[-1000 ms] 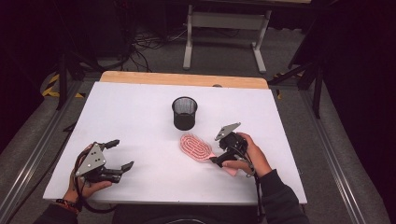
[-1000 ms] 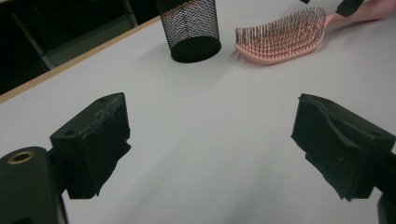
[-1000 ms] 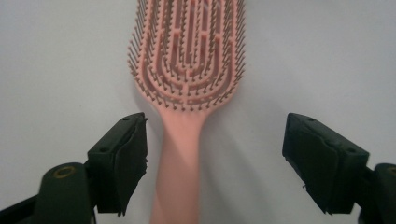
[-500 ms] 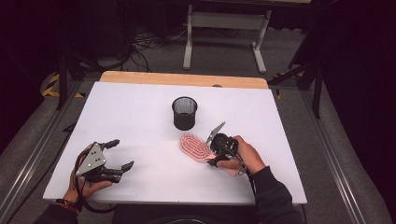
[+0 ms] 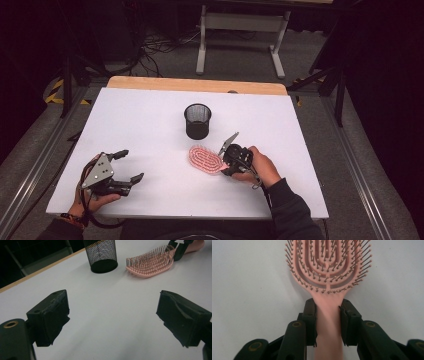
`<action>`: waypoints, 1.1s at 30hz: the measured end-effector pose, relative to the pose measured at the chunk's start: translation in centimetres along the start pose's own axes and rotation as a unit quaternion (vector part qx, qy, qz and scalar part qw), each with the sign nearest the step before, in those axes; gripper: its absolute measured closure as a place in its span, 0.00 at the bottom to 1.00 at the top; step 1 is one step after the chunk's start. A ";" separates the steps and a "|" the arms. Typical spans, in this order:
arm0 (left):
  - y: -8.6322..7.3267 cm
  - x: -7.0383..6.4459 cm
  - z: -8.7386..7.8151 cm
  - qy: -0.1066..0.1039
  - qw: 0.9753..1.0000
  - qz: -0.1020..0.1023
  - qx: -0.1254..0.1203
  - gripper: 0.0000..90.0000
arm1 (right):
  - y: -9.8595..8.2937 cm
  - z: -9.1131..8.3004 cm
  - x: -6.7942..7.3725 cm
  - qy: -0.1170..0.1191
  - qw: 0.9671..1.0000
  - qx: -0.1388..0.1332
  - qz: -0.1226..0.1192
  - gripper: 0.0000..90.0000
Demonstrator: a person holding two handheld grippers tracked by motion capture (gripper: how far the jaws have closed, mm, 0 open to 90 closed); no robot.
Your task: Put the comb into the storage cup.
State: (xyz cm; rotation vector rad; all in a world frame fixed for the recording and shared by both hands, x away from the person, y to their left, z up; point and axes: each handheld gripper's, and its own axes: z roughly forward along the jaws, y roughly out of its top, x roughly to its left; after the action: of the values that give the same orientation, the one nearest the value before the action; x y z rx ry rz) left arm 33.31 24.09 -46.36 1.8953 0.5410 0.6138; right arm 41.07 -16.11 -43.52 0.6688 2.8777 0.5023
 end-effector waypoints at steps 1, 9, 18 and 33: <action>0.0 0.0 0.0 -0.001 1.000 0.000 0.000 0.13 | 0.0 0.0 0.0 0.000 1.000 0.000 0.000 0.77; 0.0 0.0 0.0 0.001 1.000 -0.002 -0.001 0.13 | -0.7 -0.3 -0.1 -0.007 0.999 -0.040 0.003 0.77; 0.0 0.0 -0.1 0.003 1.000 -0.001 -0.002 0.13 | -1.2 -1.6 -0.4 -0.020 0.995 -0.095 0.011 0.77; 0.0 0.1 0.1 -0.002 1.000 0.003 0.006 0.13 | -2.5 -4.5 -1.1 -0.058 0.976 -0.206 0.036 0.77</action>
State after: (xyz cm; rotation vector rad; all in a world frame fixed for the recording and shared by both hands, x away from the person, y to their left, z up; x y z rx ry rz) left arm 33.42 24.06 -46.40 1.9088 0.5378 0.6113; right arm 40.06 -19.97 -40.16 0.7016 2.5289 0.9970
